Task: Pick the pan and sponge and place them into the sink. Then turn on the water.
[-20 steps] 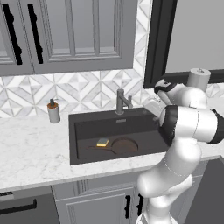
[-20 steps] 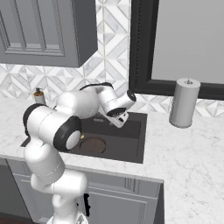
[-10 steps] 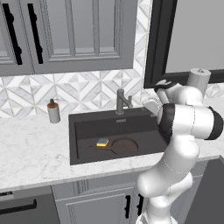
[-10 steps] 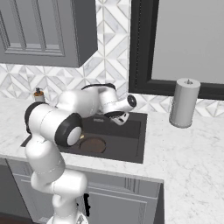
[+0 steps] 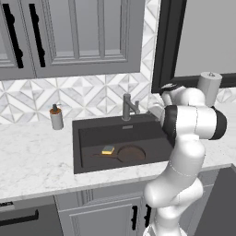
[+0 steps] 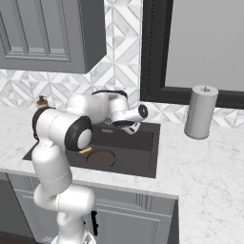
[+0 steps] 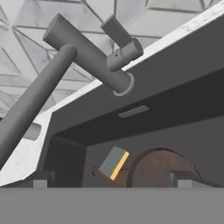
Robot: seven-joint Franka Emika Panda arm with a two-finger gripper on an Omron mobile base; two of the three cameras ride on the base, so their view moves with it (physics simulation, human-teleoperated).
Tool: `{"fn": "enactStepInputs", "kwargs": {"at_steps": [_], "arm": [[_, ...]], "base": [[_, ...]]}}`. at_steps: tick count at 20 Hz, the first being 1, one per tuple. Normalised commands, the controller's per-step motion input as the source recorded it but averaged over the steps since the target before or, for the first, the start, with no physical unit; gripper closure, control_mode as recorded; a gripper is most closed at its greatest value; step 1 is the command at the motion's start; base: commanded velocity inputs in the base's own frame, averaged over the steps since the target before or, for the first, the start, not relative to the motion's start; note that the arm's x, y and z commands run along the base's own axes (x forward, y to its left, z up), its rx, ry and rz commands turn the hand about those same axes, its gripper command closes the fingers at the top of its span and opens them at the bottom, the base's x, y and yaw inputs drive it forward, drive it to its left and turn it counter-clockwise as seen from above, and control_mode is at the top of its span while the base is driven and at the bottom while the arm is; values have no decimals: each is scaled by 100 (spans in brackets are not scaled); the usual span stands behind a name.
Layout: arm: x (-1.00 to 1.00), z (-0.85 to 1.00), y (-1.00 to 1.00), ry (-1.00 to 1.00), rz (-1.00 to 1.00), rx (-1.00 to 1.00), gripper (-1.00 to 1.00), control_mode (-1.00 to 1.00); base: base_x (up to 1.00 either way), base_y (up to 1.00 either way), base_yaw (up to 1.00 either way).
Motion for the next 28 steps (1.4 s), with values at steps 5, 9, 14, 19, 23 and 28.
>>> {"fn": "enactStepInputs", "kwargs": {"at_steps": [5,9,14,19,23,28], "arm": [[34,0,0,5,0,2,-100,-100],[31,0,0,0,0,2,-100,-100],[29,0,3,0,0,2,-100,-100],[33,0,3,0,0,2,-100,-100],[33,0,5,0,0,1,-100,-100],[28,0,9,0,0,0,-100,-100]], "base": [[0,0,0],[0,0,0],[0,0,0],[0,0,0],[0,0,0],[0,0,0]]}}
